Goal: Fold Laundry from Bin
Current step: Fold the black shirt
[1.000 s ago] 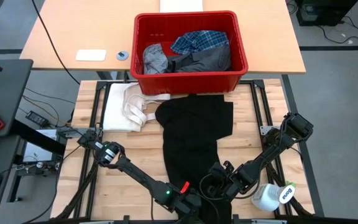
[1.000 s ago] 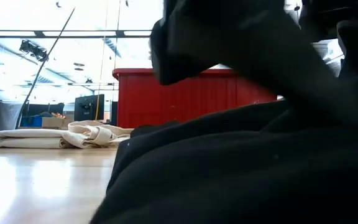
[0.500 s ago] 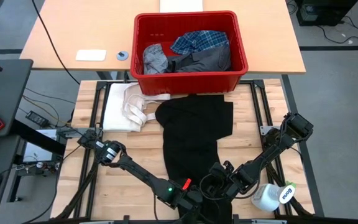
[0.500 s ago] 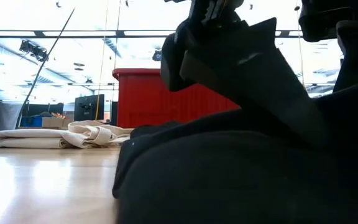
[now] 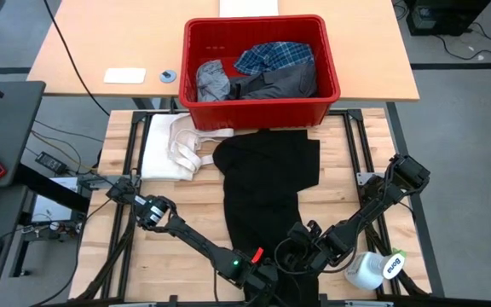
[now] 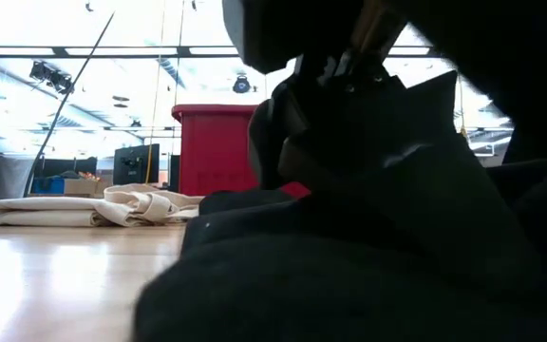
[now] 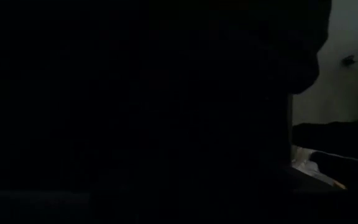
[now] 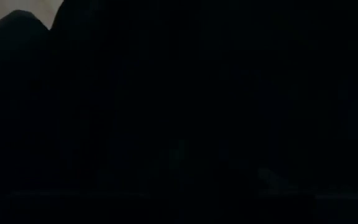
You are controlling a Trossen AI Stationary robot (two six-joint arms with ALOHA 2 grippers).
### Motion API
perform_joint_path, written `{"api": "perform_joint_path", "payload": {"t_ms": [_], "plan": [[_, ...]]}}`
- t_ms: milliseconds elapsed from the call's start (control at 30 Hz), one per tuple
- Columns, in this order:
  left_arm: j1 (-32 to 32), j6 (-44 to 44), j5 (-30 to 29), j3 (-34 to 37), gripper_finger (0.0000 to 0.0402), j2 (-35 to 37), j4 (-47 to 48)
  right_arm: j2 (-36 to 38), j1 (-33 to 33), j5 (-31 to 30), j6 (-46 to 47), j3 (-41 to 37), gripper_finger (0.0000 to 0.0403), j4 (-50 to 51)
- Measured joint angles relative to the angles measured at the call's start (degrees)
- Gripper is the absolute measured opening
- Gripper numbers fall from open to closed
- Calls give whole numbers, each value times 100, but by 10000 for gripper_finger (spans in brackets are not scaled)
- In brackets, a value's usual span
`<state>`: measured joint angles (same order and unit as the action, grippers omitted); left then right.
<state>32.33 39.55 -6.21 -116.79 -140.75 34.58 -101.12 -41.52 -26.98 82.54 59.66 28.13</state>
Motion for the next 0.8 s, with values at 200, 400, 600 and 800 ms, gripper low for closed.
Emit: {"api": "perform_joint_path", "payload": {"t_ms": [200, 400, 600, 800], "plan": [[-74, 35, -98, 2, 106, -7, 112, 0, 0, 2, 1, 0, 92, -7], [-78, 31, -102, 32, 11, 112, 139, 0, -11, 3, -3, 0, 92, -2], [-49, -26, -80, 33, 3, 424, 450, 0, -15, 93, -15, 0, 92, 62], [51, 4, 281, 34, 2, 501, 244, 0, -57, 109, -15, 0, 92, 88]]}}
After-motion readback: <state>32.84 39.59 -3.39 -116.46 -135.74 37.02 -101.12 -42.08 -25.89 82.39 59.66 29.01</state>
